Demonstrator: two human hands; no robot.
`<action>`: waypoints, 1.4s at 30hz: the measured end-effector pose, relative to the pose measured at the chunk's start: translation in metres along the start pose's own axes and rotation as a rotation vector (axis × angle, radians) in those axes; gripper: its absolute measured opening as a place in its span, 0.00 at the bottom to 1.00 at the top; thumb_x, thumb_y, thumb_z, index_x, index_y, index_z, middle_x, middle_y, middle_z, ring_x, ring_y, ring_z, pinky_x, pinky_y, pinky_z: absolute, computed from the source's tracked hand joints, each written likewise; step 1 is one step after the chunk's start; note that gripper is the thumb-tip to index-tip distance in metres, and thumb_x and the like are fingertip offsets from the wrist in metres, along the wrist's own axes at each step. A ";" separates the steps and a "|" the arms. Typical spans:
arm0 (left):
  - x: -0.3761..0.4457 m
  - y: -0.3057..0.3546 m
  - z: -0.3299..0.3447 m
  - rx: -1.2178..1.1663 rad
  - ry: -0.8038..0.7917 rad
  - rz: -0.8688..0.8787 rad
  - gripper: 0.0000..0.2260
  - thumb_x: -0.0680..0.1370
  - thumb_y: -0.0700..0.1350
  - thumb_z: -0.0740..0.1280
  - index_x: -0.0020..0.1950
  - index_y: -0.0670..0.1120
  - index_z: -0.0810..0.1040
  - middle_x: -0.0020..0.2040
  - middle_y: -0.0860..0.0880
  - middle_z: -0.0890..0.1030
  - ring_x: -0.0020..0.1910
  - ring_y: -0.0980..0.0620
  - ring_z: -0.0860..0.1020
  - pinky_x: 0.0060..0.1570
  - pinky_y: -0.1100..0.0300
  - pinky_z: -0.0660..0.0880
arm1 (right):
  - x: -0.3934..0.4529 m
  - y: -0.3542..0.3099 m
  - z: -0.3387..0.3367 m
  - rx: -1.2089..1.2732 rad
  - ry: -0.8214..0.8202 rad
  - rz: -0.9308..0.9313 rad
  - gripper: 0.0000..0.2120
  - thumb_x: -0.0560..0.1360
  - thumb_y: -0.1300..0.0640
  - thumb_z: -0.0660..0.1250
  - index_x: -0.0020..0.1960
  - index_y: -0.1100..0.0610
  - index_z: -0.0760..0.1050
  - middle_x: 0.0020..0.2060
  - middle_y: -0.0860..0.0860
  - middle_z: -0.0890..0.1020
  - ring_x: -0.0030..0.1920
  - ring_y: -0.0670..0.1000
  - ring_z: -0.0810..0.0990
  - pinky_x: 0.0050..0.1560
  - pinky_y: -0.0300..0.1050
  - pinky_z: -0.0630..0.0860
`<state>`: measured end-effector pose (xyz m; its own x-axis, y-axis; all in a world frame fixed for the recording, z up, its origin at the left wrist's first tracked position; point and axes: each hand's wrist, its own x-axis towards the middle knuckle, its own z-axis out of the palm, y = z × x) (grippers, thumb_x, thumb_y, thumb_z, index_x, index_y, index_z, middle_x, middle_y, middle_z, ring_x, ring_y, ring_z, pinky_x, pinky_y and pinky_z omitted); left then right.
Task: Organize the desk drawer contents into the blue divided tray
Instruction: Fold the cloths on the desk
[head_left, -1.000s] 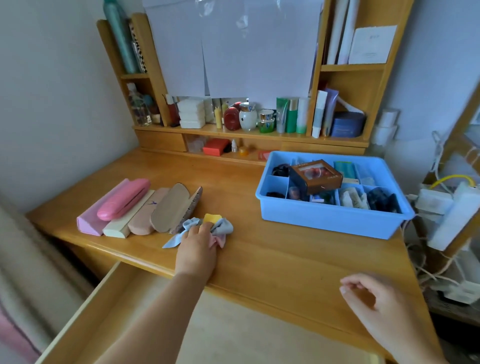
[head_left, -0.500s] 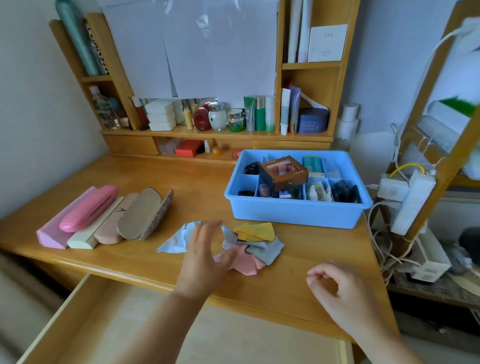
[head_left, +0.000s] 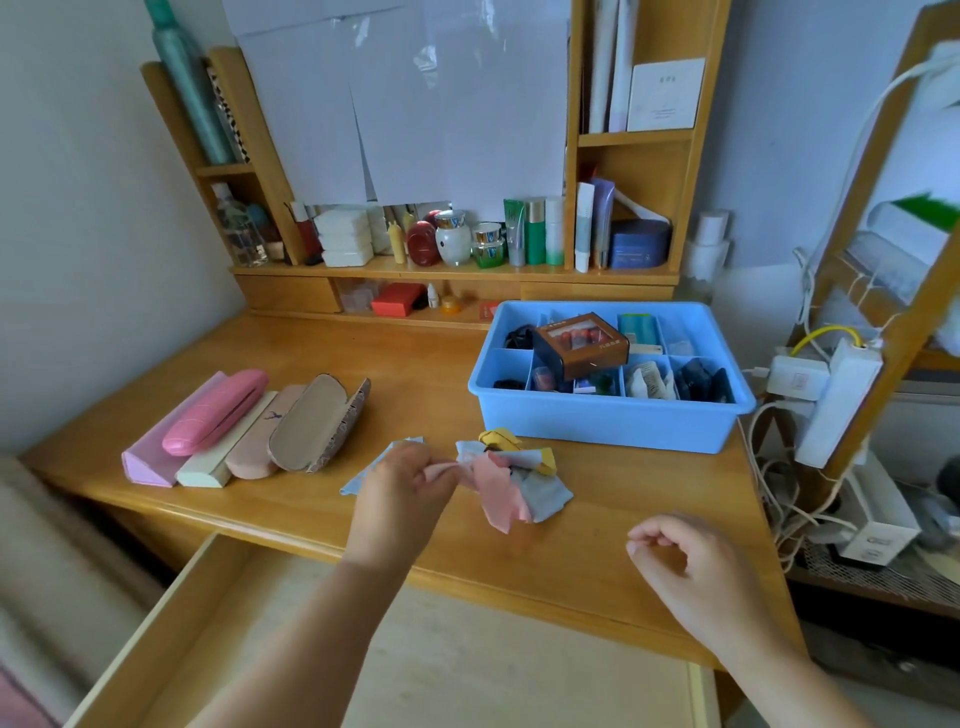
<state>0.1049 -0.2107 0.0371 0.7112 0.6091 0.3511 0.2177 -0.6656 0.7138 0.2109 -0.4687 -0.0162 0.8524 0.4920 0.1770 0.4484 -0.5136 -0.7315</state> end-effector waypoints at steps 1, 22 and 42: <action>0.005 0.007 -0.003 -0.038 0.006 -0.016 0.09 0.70 0.42 0.73 0.32 0.52 0.78 0.34 0.53 0.77 0.35 0.55 0.74 0.31 0.69 0.67 | 0.000 -0.001 0.000 0.009 0.002 0.013 0.04 0.72 0.53 0.70 0.41 0.43 0.78 0.40 0.40 0.80 0.47 0.39 0.75 0.42 0.34 0.69; 0.033 0.105 -0.032 -0.344 -0.321 -0.223 0.05 0.71 0.49 0.74 0.38 0.51 0.80 0.33 0.48 0.83 0.31 0.52 0.81 0.35 0.58 0.81 | 0.030 -0.132 -0.001 0.397 -0.010 -0.061 0.05 0.73 0.48 0.69 0.49 0.44 0.77 0.42 0.39 0.81 0.41 0.42 0.79 0.38 0.33 0.74; -0.002 0.112 0.005 -0.586 -0.620 0.035 0.15 0.80 0.40 0.60 0.55 0.58 0.81 0.49 0.52 0.84 0.51 0.56 0.81 0.49 0.65 0.76 | 0.036 -0.090 -0.041 0.724 -0.160 0.060 0.17 0.77 0.59 0.64 0.61 0.42 0.74 0.53 0.40 0.81 0.54 0.37 0.78 0.51 0.35 0.74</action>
<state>0.1316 -0.2886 0.1136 0.9856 0.1323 0.1051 -0.0703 -0.2447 0.9670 0.2125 -0.4339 0.0831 0.7957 0.6021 0.0655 0.0655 0.0220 -0.9976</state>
